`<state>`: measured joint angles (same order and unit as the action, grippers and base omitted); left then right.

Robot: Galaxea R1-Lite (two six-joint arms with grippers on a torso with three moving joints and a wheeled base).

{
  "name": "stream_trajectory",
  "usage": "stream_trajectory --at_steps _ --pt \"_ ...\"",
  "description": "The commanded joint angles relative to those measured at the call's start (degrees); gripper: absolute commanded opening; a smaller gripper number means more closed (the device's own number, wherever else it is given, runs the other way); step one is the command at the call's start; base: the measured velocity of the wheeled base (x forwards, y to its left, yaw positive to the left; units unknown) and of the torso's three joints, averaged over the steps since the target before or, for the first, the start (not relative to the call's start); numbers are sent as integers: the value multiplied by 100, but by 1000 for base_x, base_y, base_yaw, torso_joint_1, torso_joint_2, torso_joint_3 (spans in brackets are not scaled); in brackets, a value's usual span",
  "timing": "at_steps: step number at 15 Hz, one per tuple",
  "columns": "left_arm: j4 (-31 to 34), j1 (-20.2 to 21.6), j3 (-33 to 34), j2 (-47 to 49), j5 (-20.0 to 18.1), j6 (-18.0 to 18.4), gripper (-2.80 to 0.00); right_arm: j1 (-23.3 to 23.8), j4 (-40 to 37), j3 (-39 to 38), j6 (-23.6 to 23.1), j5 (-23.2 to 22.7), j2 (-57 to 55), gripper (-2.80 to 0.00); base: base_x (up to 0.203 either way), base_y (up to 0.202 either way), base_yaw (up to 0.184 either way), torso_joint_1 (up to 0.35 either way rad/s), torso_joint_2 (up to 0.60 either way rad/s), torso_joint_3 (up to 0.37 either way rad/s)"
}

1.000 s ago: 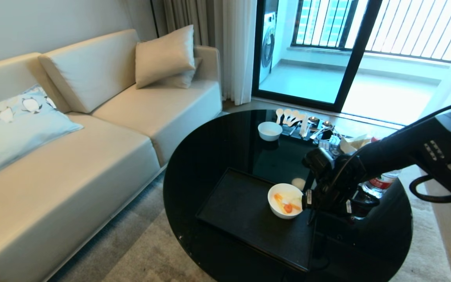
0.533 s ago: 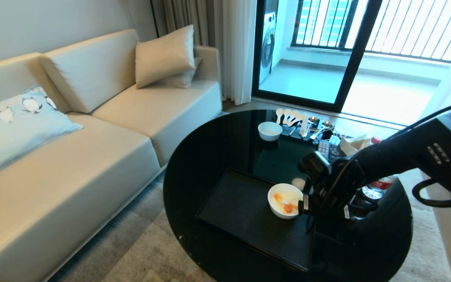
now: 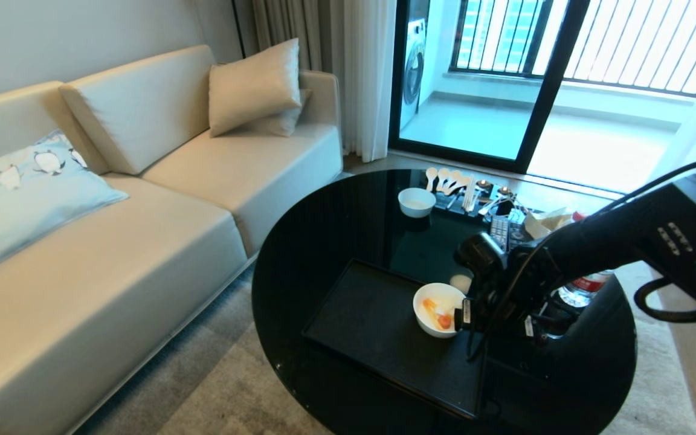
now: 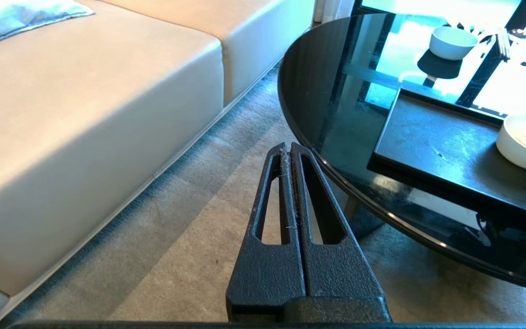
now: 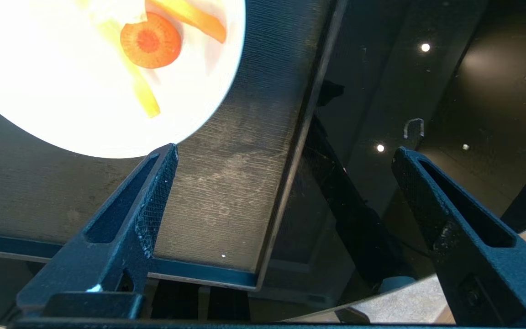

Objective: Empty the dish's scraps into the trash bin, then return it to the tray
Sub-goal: Pick up the bowl with leftover food

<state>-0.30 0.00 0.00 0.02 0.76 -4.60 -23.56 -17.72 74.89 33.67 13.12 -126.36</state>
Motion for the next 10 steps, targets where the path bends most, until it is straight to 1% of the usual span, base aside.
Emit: stream_trajectory --at_steps 1,4,10 --pt "-5 0 0 -2 3 -6 -280 -17 16 34 17 11 -123 0 0 0 0 0 0 0" --pt "-5 0 0 -2 3 -6 -280 -25 119 254 165 15 -279 0 0 0 0 0 0 0" --pt "-5 0 0 -2 3 -6 -280 -43 122 421 166 15 -488 0 0 0 0 0 0 0"
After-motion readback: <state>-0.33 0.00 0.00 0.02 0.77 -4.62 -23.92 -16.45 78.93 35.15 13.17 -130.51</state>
